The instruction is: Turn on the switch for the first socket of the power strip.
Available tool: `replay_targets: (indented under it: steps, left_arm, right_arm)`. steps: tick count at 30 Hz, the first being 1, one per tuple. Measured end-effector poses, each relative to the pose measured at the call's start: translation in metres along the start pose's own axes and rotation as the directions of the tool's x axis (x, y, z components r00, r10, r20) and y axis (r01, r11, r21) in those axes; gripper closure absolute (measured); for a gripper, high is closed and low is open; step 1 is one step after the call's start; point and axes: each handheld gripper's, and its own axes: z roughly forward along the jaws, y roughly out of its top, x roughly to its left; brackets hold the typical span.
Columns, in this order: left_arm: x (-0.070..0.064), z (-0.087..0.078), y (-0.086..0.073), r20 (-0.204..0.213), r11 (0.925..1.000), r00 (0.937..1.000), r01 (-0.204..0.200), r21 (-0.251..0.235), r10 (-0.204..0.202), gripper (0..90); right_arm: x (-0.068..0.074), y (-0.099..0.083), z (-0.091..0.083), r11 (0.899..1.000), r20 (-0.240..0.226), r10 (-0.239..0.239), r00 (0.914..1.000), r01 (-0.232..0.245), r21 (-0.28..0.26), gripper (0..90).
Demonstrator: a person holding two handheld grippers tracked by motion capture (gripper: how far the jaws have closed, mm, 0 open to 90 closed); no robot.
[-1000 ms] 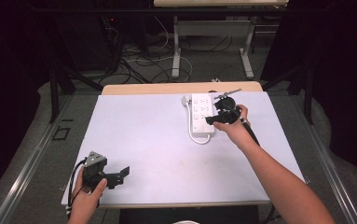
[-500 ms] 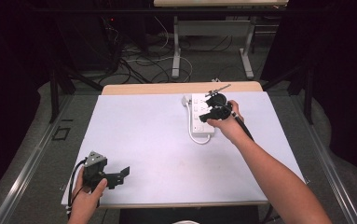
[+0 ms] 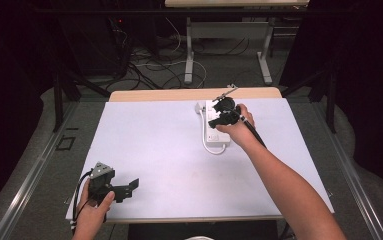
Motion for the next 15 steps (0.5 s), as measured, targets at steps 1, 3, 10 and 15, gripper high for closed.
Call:
replay_targets:
  steps: [1,3,10,15]
  left_arm:
    - [0.0,0.0,0.0,0.0,1.0,1.0,0.0,0.0,0.0,0.2]
    - [0.0,0.0,0.0,-0.001,1.0,1.0,0.001,0.002,-0.001,0.2]
    - [-0.001,0.0,0.0,0.003,1.0,1.0,0.007,0.003,-0.007,0.2]
    - [0.0,0.0,0.0,0.004,1.0,1.0,0.002,0.002,-0.002,0.2]
  right_arm:
    - [0.001,0.0,0.002,1.0,0.007,-0.001,1.0,0.001,0.003,45.6]
    - [0.002,0.0,0.006,1.0,0.009,-0.01,0.9999,0.01,-0.003,47.1]
    - [0.0,0.002,0.012,1.0,0.011,-0.011,0.9999,0.011,0.0,52.3]
    - [-0.004,0.004,0.016,1.0,0.024,0.001,0.9997,-0.001,0.006,56.2]
